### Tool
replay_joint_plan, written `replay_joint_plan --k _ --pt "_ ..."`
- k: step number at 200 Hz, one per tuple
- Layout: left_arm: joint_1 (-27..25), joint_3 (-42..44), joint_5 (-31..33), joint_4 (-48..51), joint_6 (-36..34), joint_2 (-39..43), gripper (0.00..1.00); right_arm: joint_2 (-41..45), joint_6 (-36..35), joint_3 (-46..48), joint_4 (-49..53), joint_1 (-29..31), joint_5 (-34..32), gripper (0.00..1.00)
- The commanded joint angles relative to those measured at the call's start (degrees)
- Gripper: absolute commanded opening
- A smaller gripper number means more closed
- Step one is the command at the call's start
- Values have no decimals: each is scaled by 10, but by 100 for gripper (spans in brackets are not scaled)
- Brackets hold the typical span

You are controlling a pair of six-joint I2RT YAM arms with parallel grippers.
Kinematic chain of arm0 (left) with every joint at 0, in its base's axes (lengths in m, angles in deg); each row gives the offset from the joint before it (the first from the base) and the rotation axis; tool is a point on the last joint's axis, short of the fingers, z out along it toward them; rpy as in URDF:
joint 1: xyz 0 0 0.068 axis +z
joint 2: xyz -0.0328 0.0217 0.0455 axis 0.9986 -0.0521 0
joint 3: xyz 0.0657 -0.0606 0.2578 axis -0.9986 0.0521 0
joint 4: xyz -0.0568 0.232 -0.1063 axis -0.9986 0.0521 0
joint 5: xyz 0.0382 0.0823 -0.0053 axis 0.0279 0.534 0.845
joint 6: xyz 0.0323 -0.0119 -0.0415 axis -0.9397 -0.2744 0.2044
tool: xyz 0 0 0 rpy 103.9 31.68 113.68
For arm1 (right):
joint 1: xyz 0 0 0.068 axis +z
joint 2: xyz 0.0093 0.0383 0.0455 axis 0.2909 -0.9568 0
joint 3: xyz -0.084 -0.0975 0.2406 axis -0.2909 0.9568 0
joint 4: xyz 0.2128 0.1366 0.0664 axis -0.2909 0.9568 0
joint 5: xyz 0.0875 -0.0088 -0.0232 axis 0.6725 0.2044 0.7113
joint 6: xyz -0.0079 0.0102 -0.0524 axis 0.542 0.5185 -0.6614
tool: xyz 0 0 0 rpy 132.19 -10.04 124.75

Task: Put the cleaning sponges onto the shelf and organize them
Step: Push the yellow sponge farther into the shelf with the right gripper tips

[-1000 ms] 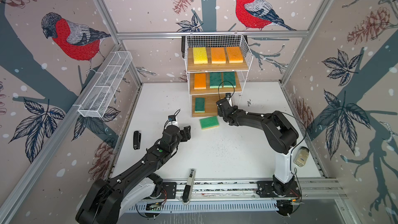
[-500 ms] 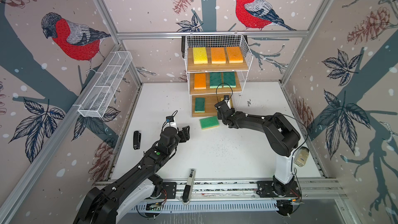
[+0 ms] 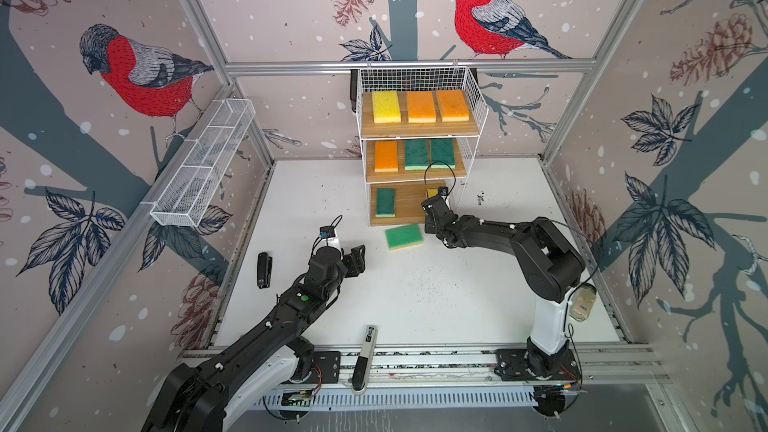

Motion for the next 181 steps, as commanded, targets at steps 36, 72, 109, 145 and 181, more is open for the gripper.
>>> replay_joint_plan --k 36,72,109,145,181 --pt "0 4 15 -7 0 -3 74 -15 1 -11 -11 -8 10 26" --pt "0 4 19 -8 -4 -2 74 -21 1 -16 -17 -11 -4 26" --pt "0 2 20 -15 -9 -8 74 -18 0 -11 -33 -12 -10 26" --pt "0 -3 19 -14 -9 -16 74 -34 3 -21 -24 -16 -12 26" --pt "1 -4 21 -16 -14 -12 74 -35 6 -23 -23 -20 -18 26"
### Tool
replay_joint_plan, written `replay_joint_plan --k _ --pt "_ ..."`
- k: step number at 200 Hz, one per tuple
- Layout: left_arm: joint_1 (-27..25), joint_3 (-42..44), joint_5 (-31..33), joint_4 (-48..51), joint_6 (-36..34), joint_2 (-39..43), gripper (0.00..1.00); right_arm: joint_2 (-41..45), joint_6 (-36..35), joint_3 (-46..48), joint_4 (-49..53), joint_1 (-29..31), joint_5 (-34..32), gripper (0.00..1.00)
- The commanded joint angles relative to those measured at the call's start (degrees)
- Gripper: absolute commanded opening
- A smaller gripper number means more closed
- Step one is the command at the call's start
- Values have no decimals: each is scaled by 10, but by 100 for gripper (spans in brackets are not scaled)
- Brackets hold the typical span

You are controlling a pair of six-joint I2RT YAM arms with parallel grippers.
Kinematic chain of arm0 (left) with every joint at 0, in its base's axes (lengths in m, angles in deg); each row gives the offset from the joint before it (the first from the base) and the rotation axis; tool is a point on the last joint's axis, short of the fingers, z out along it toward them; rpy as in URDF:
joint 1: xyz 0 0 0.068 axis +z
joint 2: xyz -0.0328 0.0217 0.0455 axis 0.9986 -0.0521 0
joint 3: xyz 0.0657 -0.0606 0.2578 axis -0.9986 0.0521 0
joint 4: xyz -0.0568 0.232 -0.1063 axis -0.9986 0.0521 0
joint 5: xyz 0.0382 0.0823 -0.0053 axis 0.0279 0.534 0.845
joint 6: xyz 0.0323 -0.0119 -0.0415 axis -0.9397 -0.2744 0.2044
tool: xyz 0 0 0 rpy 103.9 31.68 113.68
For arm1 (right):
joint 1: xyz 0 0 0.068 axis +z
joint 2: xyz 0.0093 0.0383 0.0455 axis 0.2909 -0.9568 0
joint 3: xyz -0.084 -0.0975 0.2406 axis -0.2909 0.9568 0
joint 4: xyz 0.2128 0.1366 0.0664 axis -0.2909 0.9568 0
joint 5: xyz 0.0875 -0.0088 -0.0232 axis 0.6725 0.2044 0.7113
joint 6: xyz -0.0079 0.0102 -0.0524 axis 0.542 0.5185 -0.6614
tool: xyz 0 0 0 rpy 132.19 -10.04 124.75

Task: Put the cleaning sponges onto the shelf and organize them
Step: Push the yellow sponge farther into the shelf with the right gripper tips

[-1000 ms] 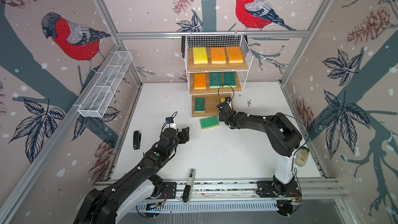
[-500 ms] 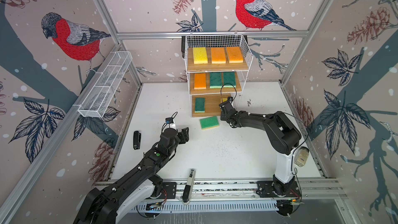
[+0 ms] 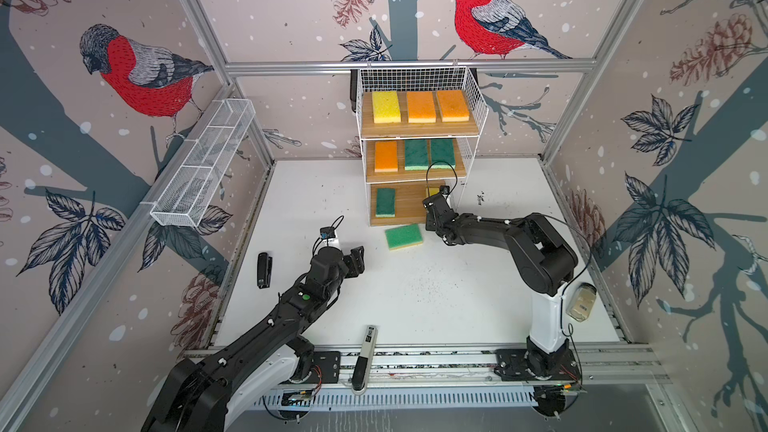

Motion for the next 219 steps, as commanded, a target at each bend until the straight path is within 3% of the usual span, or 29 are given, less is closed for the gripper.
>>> replay_joint_plan --k 1,135,219 --pt "1 -6 6 -16 -11 2 74 0 5 -4 -4 -4 -16 26" --pt "0 -11 -16 -28 -11 -38 74 38 34 19 14 19 -5 27" --pt "-1 -28 -52 -82 13 -108 72 201 77 115 38 71 3 47"
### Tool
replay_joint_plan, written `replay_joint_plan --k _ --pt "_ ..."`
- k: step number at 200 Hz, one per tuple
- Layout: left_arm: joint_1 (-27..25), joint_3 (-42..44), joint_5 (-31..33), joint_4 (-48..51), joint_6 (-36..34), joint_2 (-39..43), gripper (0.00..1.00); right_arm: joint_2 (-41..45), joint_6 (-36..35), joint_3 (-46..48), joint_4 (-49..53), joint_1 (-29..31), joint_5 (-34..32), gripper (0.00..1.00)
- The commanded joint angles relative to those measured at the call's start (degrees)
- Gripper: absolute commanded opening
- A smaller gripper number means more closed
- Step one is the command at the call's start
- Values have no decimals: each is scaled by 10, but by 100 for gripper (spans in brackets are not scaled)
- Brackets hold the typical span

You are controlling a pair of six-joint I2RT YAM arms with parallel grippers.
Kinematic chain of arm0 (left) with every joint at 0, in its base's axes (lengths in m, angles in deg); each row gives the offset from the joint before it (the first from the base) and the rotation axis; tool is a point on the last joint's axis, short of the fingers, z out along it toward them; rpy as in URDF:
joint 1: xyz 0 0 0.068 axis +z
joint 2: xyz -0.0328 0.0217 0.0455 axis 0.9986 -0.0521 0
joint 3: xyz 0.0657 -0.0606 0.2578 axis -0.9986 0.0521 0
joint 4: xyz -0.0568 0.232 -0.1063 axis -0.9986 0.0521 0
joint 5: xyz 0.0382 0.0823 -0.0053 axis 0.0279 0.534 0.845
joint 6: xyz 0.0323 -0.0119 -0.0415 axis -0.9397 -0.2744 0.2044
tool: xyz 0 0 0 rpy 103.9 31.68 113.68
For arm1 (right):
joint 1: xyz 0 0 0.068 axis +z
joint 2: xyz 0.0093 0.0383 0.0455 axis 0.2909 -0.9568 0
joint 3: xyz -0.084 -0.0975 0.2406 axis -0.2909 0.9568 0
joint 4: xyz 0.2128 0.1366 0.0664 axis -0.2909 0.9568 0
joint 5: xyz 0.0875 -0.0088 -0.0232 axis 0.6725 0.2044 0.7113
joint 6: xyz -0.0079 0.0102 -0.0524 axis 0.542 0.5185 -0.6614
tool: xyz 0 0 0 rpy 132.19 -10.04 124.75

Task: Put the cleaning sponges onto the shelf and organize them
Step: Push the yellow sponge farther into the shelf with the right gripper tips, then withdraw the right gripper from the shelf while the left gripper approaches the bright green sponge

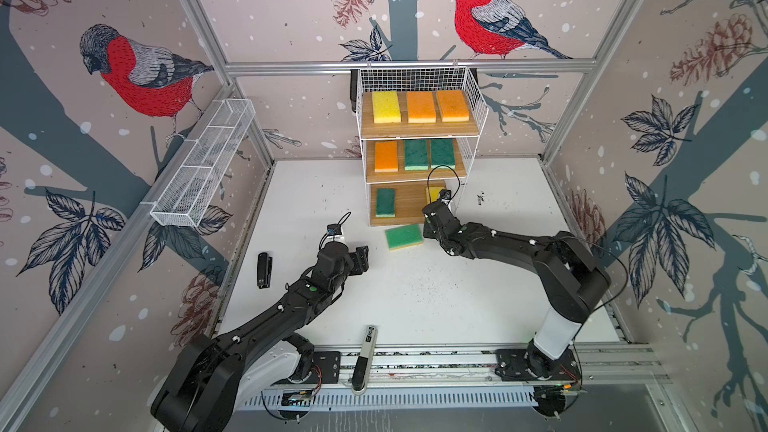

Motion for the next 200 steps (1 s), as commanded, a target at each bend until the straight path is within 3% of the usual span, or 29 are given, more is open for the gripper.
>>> replay_joint_plan --k 1,58,135,200 --pt "-1 -7 -22 -50 15 -21 72 48 19 30 10 5 2 47" --pt "-42 -36 -9 -127 50 -122 69 196 11 139 53 4 0 62" --pt "-42 -108 -63 -234 62 -289 68 453 -19 277 74 -72 38 73" --pt "-41 -179 -75 -206 16 -356 72 510 -27 294 94 -95 55 76"
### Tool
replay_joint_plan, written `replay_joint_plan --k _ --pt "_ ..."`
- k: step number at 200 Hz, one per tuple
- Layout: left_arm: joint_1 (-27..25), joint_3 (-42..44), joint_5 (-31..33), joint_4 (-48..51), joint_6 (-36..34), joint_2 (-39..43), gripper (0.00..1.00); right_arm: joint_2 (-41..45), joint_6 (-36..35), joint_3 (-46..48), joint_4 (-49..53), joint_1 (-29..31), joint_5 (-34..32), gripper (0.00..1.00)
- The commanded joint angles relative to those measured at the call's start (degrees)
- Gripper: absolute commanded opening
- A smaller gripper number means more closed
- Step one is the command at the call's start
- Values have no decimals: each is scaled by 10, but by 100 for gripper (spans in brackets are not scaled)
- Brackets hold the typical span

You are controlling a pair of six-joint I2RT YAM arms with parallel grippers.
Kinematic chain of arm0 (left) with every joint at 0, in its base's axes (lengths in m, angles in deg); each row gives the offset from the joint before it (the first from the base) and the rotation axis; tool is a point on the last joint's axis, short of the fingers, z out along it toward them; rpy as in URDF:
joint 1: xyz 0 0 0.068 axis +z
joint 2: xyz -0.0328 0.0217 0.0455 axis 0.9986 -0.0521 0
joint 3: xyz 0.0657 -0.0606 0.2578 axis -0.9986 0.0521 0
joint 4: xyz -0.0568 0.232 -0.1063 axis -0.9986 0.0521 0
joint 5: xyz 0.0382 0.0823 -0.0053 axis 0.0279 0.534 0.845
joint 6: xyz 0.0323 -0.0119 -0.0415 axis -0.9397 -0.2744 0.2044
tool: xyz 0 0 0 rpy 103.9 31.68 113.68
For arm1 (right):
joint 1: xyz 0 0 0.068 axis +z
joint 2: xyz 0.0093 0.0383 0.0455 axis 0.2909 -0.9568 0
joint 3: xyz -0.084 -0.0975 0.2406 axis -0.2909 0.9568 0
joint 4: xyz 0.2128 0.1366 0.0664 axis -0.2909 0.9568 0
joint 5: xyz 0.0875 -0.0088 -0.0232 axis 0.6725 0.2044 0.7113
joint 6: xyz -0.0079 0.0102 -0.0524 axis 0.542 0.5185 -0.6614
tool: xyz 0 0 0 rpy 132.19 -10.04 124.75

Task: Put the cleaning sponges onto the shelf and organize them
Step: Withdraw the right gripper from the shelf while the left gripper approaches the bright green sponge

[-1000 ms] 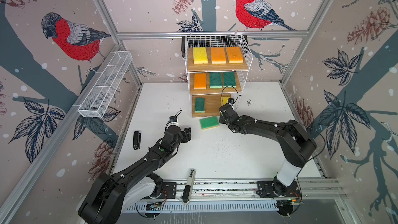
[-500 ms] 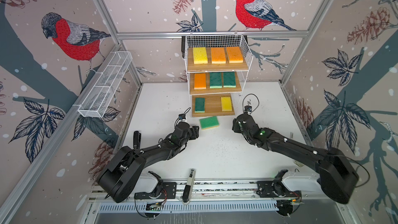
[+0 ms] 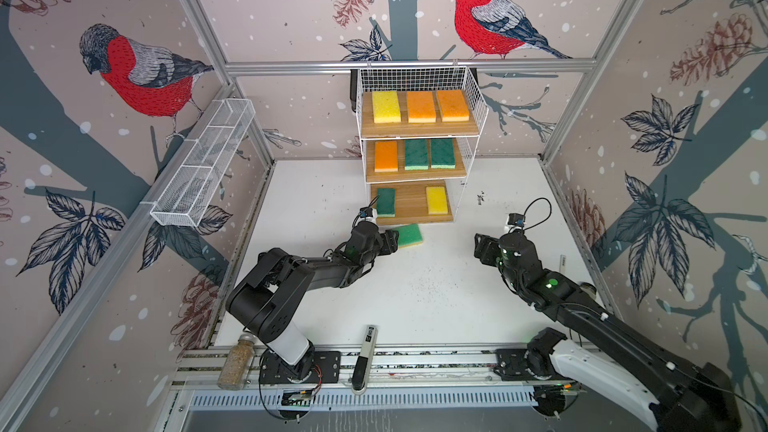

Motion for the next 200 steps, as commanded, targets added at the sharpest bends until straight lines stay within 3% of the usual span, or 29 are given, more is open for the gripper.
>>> replay_joint_plan --k 1,75,200 --pt "1 -24 -13 -4 -33 -20 71 6 -11 2 10 -4 9 76" --pt "20 -94 -19 81 -64 -74 73 10 -7 7 4 -10 19 78" --pt "22 -109 -111 70 -108 -87 74 29 2 18 8 -12 28 79"
